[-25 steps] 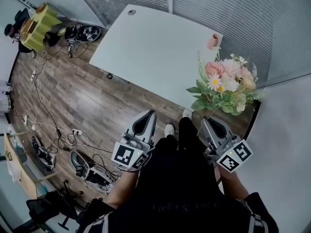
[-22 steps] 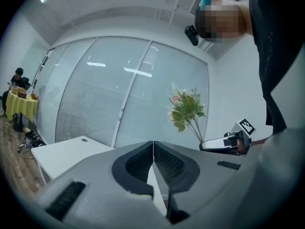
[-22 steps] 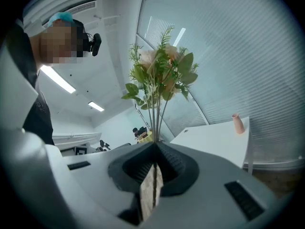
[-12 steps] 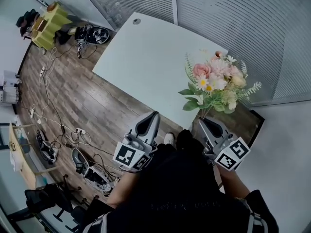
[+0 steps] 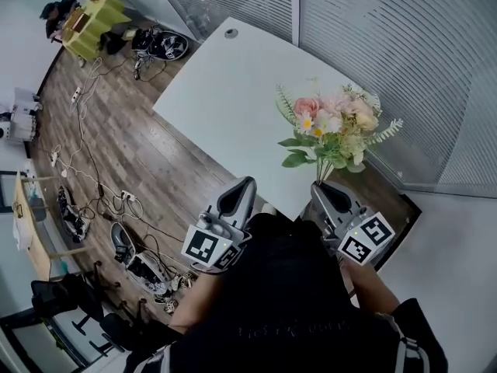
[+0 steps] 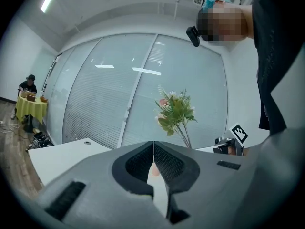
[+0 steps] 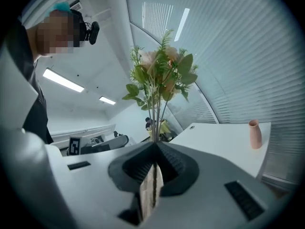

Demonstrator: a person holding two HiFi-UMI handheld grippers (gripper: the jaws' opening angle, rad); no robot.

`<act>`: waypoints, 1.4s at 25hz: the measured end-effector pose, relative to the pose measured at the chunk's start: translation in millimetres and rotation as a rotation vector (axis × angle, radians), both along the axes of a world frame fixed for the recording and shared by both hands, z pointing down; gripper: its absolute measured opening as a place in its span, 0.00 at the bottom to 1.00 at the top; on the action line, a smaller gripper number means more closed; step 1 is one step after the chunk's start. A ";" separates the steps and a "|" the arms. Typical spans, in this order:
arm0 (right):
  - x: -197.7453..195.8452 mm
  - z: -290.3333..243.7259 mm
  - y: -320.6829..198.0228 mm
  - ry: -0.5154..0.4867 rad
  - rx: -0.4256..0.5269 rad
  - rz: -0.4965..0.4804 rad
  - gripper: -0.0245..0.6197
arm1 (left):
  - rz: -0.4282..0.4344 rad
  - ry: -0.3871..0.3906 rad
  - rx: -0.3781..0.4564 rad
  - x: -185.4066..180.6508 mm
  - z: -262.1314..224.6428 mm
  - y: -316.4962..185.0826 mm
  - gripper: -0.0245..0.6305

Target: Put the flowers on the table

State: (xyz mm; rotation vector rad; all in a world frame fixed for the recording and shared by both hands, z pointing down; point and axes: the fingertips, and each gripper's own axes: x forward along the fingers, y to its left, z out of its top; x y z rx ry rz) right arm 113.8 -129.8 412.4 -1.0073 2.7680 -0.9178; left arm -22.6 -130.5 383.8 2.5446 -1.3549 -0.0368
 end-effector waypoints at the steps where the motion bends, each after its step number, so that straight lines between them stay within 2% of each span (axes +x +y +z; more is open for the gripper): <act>1: -2.0 2.8 -3.7 0.002 0.000 -0.001 0.10 | -0.005 -0.004 -0.007 -2.4 5.7 -1.1 0.07; 4: -8.5 7.1 -13.4 0.005 0.007 0.005 0.10 | -0.009 -0.003 -0.028 -10.0 17.9 -4.5 0.07; 8: -7.5 30.9 -21.3 0.065 0.015 0.022 0.10 | 0.005 -0.010 -0.054 -10.3 30.3 -5.3 0.07; 15: -28.7 92.3 -52.6 0.170 -0.061 0.053 0.10 | 0.047 -0.006 -0.104 -25.0 46.2 -23.5 0.07; 21: -41.2 156.0 -65.8 0.232 -0.159 0.038 0.10 | 0.073 -0.011 -0.147 -21.4 72.2 -33.6 0.07; 28: -41.2 220.0 -64.6 0.363 -0.220 0.039 0.10 | 0.061 -0.078 -0.219 -22.6 127.8 -40.8 0.07; 31: -39.0 244.6 -58.0 0.401 -0.276 0.049 0.10 | 0.075 -0.163 -0.206 -22.7 150.7 -37.2 0.07; 35: -37.6 261.6 -49.6 0.434 -0.308 0.055 0.10 | 0.088 -0.160 -0.243 -18.7 174.2 -33.9 0.07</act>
